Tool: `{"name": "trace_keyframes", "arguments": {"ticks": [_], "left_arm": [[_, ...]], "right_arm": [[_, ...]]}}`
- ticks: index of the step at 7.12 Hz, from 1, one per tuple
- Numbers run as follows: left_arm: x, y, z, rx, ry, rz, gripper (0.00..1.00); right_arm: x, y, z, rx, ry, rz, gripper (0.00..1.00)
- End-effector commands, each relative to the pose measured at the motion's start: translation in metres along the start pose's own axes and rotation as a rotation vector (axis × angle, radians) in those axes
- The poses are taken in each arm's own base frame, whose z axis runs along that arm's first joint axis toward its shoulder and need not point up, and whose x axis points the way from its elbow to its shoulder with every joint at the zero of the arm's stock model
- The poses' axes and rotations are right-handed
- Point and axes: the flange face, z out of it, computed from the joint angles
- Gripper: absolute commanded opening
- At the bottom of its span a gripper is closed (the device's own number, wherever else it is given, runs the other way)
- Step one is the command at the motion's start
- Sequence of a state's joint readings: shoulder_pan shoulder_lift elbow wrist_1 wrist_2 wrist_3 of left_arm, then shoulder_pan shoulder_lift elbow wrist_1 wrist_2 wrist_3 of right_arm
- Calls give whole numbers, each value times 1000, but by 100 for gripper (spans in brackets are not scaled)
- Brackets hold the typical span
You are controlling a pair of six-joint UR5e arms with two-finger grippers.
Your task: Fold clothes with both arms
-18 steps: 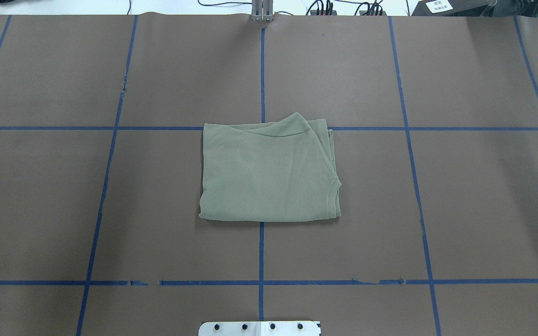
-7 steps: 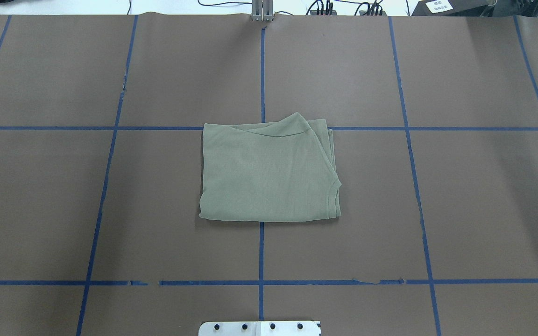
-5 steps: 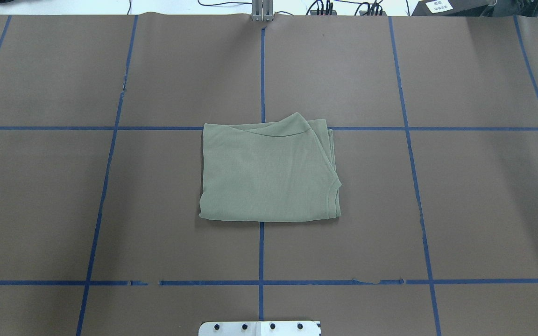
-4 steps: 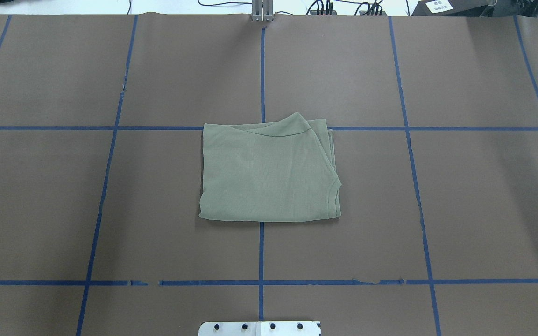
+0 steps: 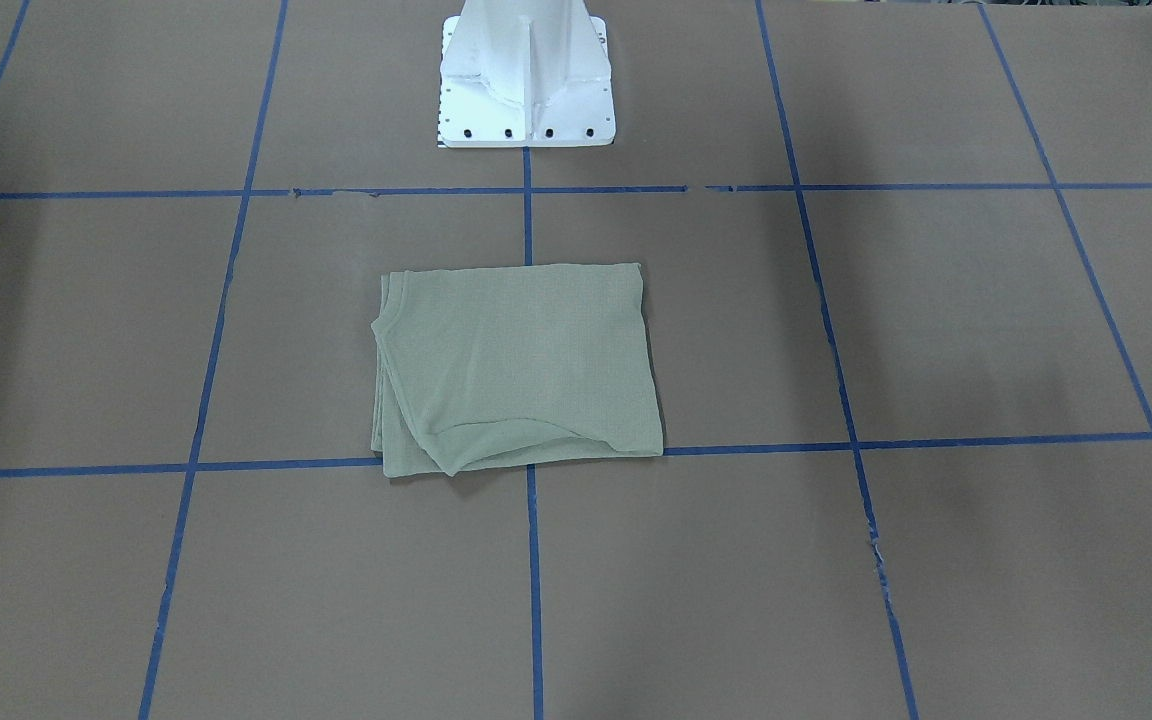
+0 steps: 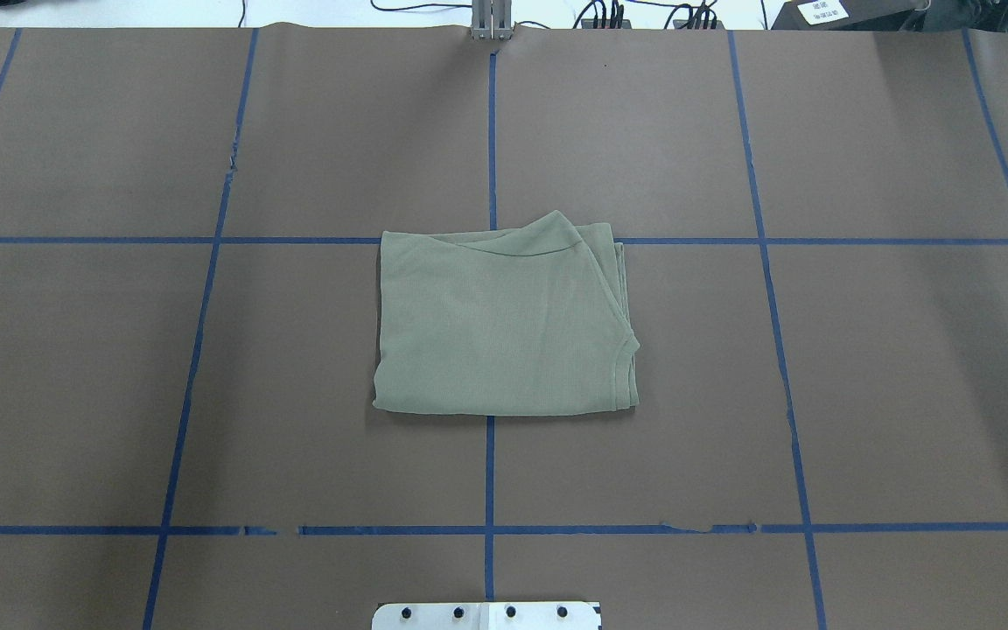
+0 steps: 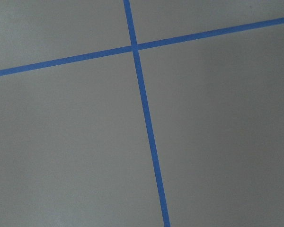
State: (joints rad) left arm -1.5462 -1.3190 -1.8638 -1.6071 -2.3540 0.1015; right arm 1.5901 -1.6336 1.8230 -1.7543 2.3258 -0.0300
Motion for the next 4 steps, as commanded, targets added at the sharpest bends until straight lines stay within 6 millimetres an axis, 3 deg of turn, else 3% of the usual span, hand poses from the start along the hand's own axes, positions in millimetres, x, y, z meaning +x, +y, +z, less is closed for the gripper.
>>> {"name": "trace_keyframes", "arguments": {"ticks": [1, 4], "left_arm": [[-2, 8, 4, -10, 0, -7, 100], [3, 6, -1, -1, 2, 0, 100]], "right_arm": [[2, 4, 2, -5, -4, 8, 100], [9, 13, 9, -20, 3, 20, 100]]}}
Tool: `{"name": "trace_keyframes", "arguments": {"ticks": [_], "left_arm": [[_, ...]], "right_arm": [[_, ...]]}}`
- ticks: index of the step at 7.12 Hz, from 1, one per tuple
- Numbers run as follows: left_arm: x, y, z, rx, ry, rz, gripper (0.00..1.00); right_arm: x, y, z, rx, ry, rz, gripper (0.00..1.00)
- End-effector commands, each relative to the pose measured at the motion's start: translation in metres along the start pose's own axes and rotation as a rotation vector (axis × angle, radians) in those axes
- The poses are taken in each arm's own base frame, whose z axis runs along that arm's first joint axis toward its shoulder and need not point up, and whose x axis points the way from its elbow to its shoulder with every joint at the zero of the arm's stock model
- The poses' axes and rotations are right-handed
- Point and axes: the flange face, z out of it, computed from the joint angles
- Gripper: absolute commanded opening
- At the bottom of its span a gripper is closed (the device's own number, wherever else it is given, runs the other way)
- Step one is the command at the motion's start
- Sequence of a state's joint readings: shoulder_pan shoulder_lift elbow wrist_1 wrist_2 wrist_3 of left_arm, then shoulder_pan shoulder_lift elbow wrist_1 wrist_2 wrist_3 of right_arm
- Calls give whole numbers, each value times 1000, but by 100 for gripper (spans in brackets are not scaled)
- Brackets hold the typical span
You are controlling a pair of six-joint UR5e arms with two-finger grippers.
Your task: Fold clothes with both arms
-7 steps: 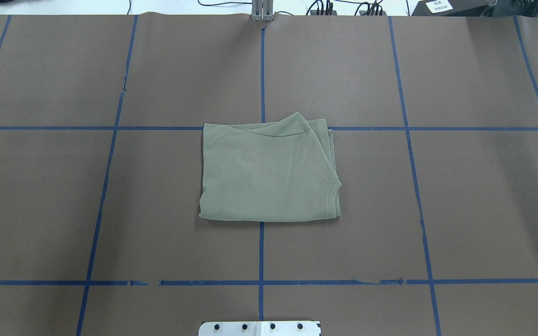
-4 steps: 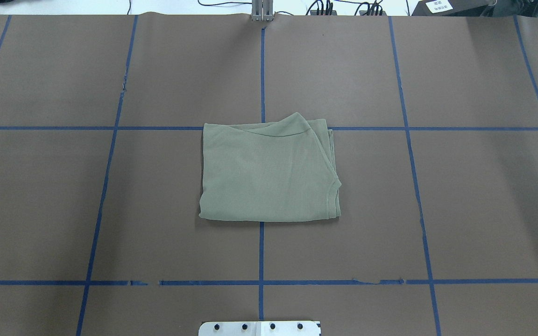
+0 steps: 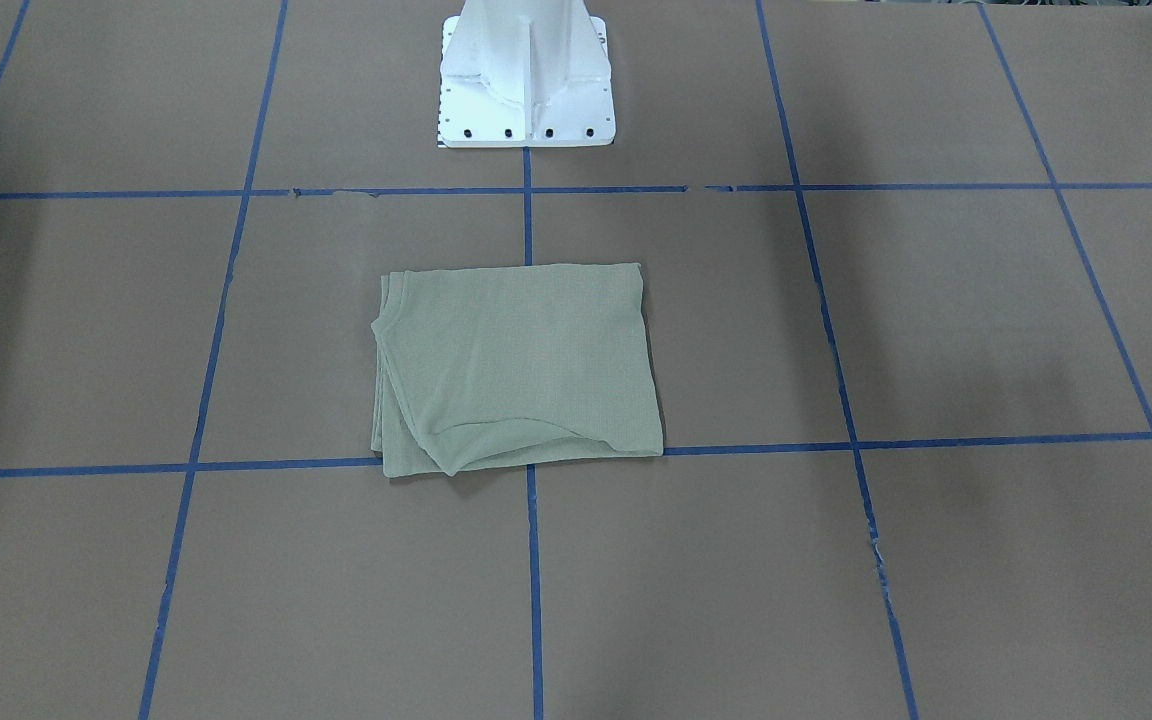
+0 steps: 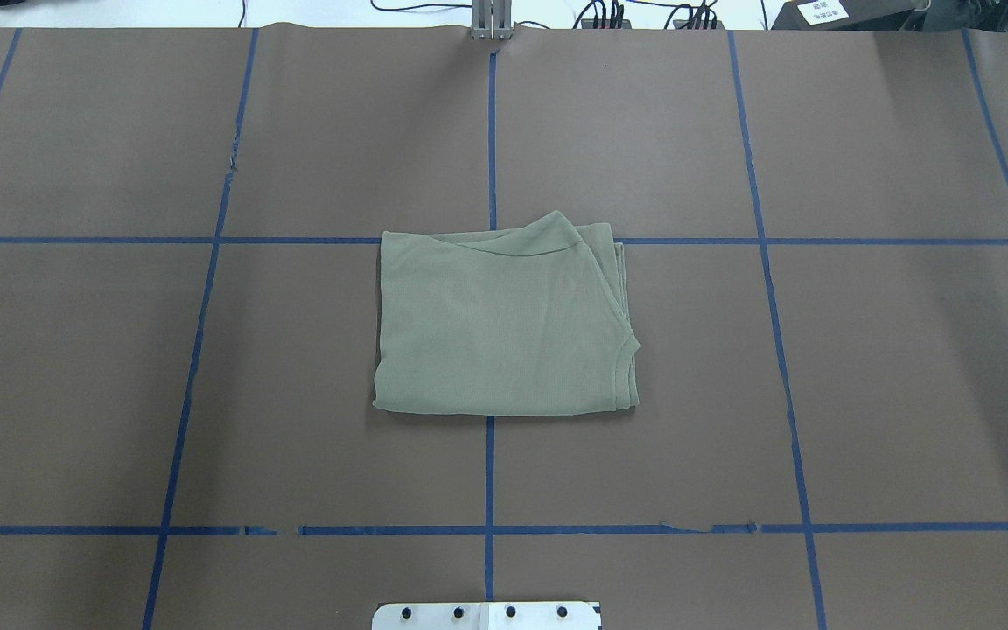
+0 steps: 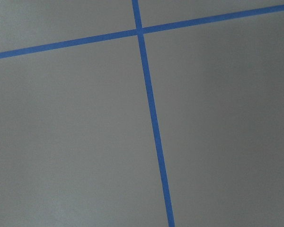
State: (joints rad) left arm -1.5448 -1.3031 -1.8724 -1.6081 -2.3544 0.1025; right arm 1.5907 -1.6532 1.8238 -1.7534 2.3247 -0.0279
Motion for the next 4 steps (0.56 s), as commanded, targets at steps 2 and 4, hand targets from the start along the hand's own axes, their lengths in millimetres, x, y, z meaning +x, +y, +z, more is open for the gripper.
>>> {"name": "trace_keyframes", "arguments": {"ticks": [2, 4], "left_arm": [[13, -6, -13, 29, 6, 28, 100], [29, -13, -28, 62, 6, 62, 100]], "right_arm": [[12, 17, 13, -28, 8, 25, 100], [18, 39, 20, -49, 7, 42, 100]]}}
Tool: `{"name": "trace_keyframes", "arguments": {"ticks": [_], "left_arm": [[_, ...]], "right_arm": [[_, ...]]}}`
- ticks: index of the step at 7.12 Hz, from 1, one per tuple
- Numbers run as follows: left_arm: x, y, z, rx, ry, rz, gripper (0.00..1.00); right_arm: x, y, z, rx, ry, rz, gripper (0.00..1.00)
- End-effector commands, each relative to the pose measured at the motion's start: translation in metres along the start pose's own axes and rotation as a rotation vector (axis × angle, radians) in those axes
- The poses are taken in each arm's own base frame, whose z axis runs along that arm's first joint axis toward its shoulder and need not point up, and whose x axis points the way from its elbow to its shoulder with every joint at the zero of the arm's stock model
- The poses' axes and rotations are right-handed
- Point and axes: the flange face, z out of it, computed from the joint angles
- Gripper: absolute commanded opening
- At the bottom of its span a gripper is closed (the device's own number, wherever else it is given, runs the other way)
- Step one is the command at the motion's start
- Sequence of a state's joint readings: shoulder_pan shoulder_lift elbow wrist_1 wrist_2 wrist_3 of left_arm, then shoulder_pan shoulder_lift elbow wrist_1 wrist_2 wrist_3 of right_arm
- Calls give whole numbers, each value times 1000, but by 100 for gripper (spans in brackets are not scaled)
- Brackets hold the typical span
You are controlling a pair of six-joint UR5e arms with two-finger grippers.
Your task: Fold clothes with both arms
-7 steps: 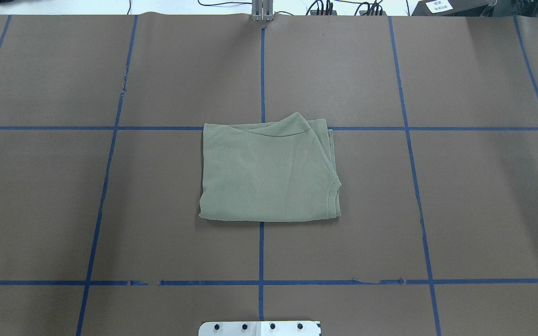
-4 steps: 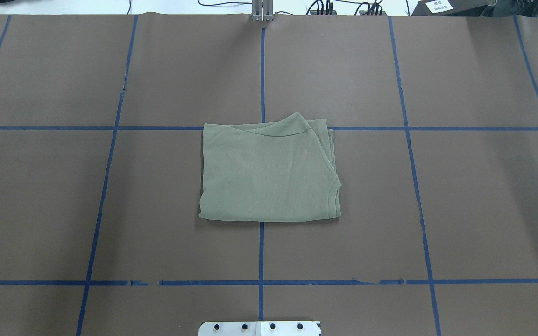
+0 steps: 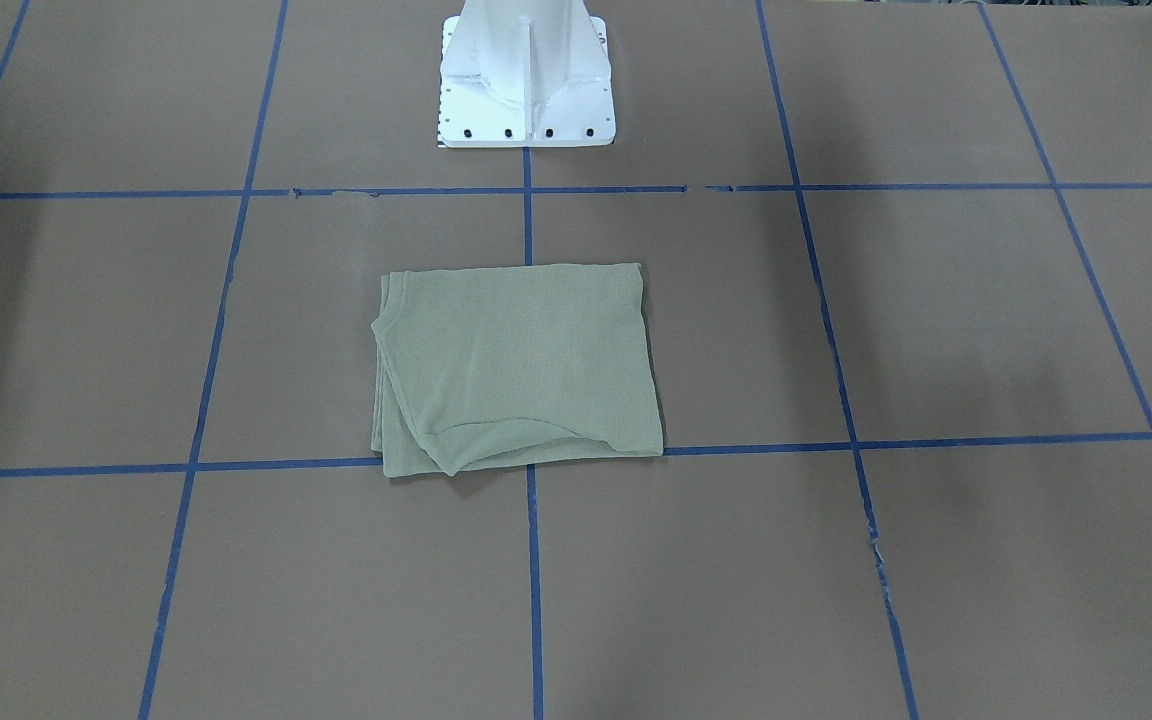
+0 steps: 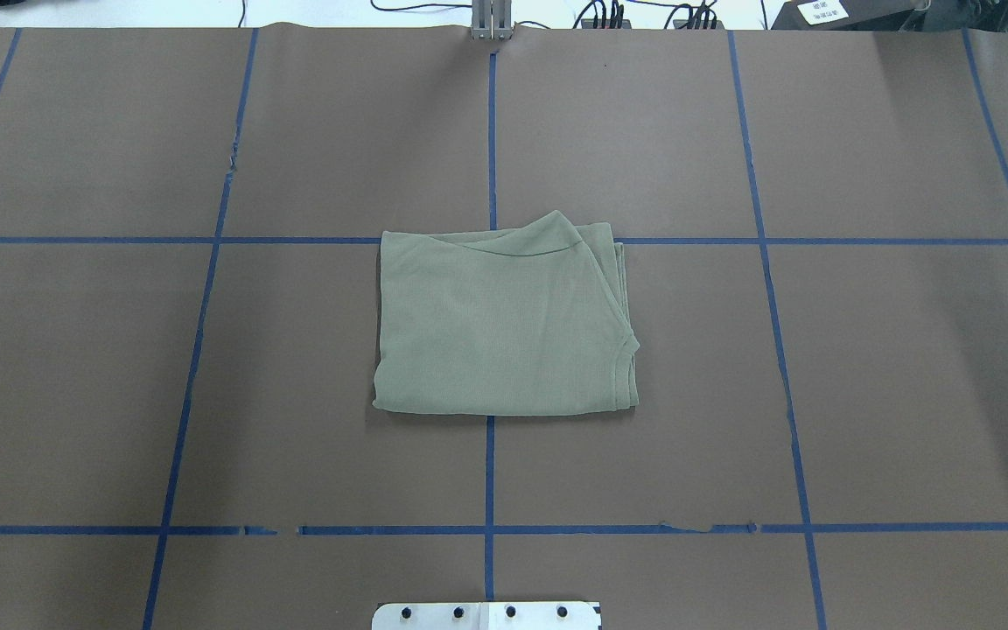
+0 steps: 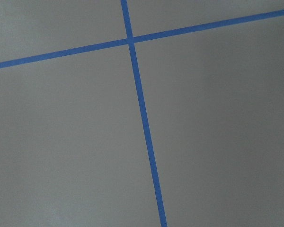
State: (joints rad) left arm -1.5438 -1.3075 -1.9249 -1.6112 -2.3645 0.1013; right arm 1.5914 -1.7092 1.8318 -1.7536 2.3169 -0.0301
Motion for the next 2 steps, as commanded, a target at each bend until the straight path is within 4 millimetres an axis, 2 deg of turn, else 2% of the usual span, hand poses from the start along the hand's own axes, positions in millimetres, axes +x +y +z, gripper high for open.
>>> {"name": "trace_keyframes", "arguments": {"ticks": [1, 2], "left_arm": [[10, -7, -9, 22, 1, 25, 100], [10, -7, -10, 23, -1, 24, 100]], "right_arm": [[8, 23, 10, -27, 0, 23, 100], [10, 29, 12, -32, 0, 28, 100]]}}
